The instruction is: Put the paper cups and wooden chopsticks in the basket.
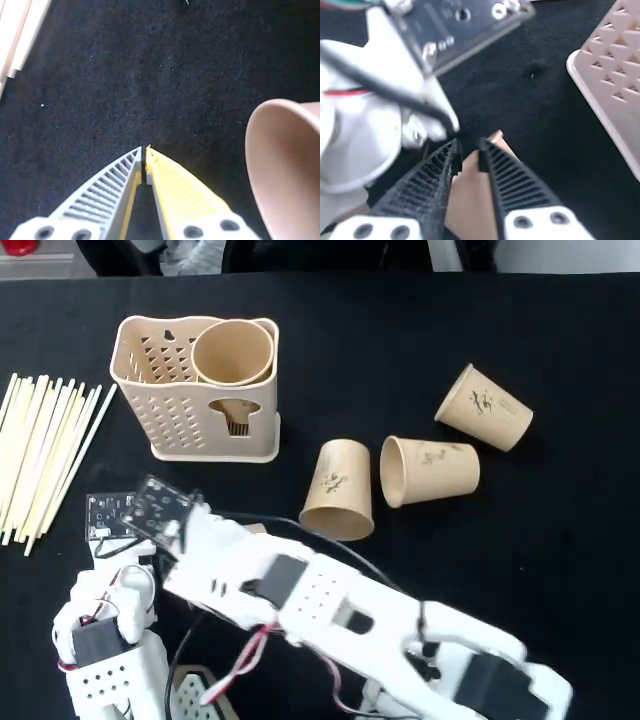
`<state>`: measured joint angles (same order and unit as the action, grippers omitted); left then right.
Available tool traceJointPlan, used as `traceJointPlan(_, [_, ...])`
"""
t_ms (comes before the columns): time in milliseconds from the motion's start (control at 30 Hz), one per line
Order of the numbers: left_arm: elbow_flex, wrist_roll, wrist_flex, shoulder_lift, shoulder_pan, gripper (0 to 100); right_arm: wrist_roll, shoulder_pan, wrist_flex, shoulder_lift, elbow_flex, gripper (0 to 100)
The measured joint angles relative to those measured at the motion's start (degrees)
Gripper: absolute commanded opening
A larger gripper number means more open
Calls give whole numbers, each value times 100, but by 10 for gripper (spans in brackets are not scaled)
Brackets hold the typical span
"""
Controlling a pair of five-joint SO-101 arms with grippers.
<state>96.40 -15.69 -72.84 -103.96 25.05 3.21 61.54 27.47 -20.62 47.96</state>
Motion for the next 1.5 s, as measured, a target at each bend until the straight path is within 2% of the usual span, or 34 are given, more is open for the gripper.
traceJointPlan(167, [0,18,0,-9,18,30,18,0,-26,659,-448,126])
traceJointPlan(267, [0,26,0,-9,18,30,18,-26,316,695,-607,126])
traceJointPlan(433, [0,0,0,-9,-18,30,484,-246,1591,695,-932,124])
traceJointPlan(533, [0,9,0,-9,-9,30,932,-642,2453,703,-993,124])
traceJointPlan(700, [0,0,0,-9,-9,30,1266,-1196,3481,651,-985,124])
traceJointPlan(933, [0,0,0,-9,-9,30,1705,-1292,3965,-756,-985,129])
traceJointPlan(1033, [0,0,0,-9,-9,30,1776,-1266,4202,-1521,-985,206])
traceJointPlan(1167, [0,0,0,-9,-9,30,1143,-1125,4747,-1864,-985,378])
traceJointPlan(1500, [0,0,0,-9,-9,30,-149,-958,5108,-1670,-985,368])
